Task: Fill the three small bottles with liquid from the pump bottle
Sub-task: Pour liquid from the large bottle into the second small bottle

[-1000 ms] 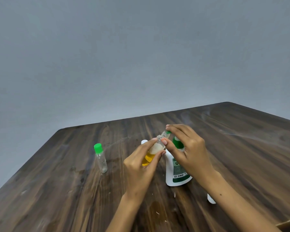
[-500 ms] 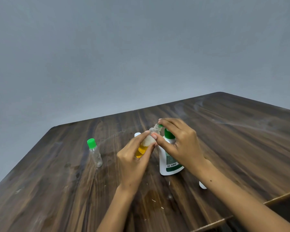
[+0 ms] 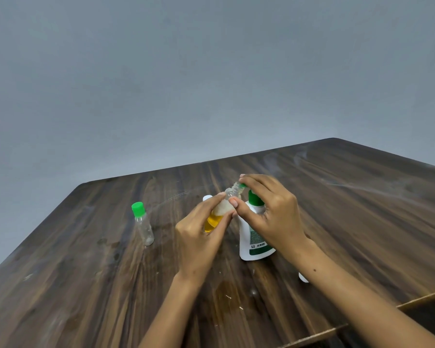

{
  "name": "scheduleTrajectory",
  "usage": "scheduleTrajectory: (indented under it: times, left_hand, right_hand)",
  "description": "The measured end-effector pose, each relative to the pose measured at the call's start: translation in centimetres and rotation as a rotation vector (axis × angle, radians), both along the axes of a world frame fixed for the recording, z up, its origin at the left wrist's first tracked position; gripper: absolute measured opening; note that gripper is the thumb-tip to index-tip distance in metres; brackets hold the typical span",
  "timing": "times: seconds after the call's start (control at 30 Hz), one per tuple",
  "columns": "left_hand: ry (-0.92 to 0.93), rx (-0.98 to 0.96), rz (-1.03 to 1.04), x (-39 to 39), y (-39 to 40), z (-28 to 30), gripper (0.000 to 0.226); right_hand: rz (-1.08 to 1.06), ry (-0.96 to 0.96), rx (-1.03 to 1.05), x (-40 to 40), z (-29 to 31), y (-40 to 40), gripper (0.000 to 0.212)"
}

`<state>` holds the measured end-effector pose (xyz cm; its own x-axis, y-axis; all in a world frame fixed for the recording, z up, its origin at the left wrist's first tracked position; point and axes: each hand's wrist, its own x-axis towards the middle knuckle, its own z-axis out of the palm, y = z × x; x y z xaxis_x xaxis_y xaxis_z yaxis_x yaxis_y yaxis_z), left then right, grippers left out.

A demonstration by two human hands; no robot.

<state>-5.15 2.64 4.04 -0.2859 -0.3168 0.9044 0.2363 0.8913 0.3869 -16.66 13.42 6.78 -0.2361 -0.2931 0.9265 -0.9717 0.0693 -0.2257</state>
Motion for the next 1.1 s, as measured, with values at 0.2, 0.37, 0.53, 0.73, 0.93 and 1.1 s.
scheduleTrajectory:
  times: [0.2,0.37,0.53,0.73,0.93,1.1]
  left_hand:
    - [0.001,-0.001,0.024,0.0,-0.2,-0.2,0.038]
    - [0.007,-0.006,0.02,-0.1,-0.1,-0.2,0.04]
    - [0.013,0.002,0.02,-0.1,-0.1,-0.4,0.039]
    - [0.014,0.006,0.024,0.0,-0.1,-0.3,0.039]
    - [0.025,0.003,0.026,0.0,0.1,-0.2,0.039]
    - [0.023,0.002,0.025,0.0,0.0,-0.1,0.036]
  right_hand:
    - [0.028,0.013,-0.001,-0.2,0.7,0.2,0.07]
    - [0.073,-0.032,0.004,-0.1,0.4,0.2,0.077]
    - [0.071,-0.024,0.017,-0.5,1.3,0.3,0.078]
    - [0.065,-0.035,0.014,-0.2,0.2,0.2,0.074]
    - [0.058,-0.009,0.024,-0.4,1.1,0.2,0.075]
    - [0.049,-0.037,0.021,-0.2,0.2,0.2,0.073]
